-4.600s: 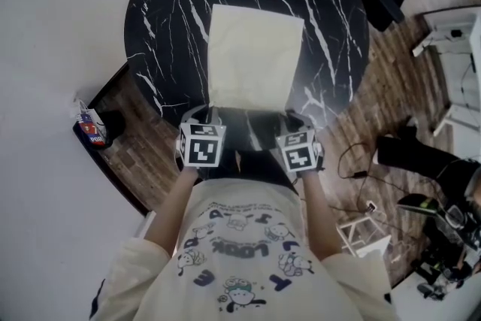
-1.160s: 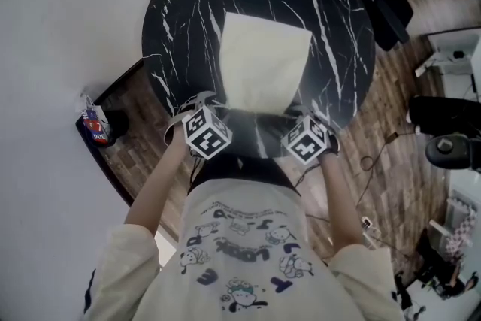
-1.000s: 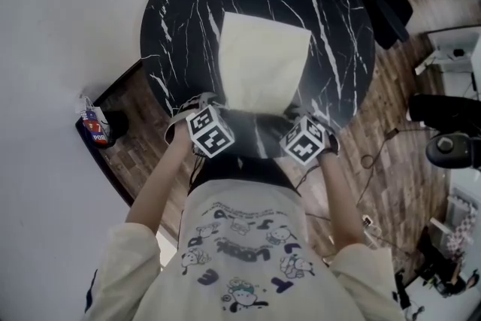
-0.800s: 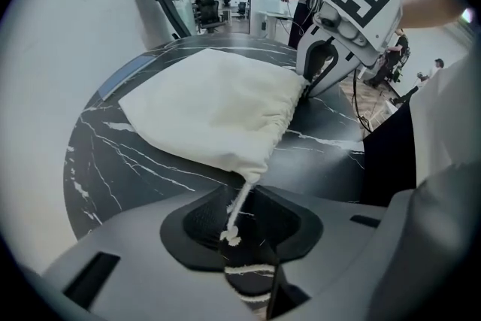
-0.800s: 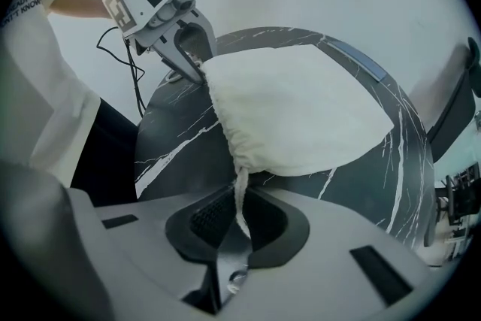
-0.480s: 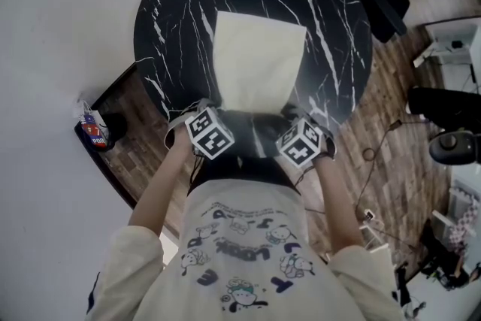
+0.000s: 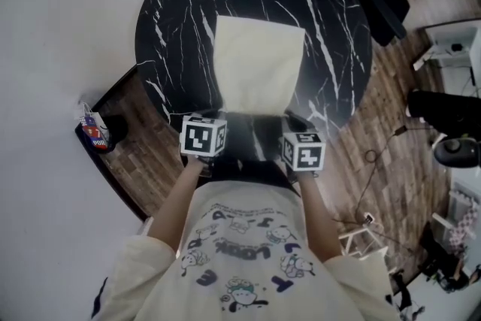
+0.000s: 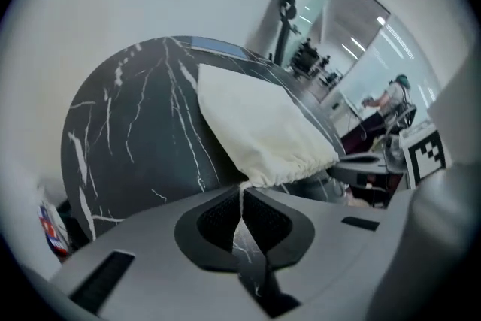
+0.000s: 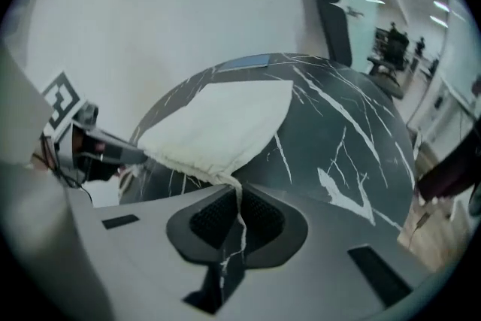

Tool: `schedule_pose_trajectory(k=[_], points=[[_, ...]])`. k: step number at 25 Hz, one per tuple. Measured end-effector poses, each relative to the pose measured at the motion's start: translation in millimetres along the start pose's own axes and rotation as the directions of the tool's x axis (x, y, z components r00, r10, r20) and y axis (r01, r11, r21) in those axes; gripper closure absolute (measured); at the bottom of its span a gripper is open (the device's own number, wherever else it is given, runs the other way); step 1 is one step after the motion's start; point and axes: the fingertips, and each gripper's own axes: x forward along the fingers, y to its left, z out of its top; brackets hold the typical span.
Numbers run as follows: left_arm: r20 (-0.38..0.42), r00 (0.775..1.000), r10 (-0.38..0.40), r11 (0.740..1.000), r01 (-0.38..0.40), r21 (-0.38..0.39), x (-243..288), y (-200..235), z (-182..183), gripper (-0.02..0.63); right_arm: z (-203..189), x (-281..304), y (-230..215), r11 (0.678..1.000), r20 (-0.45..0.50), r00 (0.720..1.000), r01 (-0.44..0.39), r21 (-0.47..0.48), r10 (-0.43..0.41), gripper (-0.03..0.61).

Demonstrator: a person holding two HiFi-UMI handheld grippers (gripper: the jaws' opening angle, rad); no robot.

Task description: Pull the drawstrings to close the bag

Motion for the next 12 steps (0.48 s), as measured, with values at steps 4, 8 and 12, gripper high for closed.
schedule_pose_trajectory(k=[4, 8, 12], points=[[0.063, 0.996, 0.059, 0.991, -0.051, -0.121, -8.0, 2.5, 3.4, 0.568, 10.9, -12.4, 1.6, 0.983, 0.092, 0.995, 0.016, 0.185, -0.033, 0.552], [0.124, 0.985, 0.121, 0.976, -0.095, -0.197, -15.8, 3.5, 7.4, 0.568, 18.0, -21.4, 2.8, 0.963, 0.142, 0.987, 0.029, 0.267, -0.069, 0.552], [0.156, 0.980, 0.124, 0.978, -0.094, -0.187, -20.5, -2.5, 11.1, 0.568, 17.9, -26.2, -5.0, 0.931, 0.170, 0.983, 0.005, 0.364, -0.072, 0.554]])
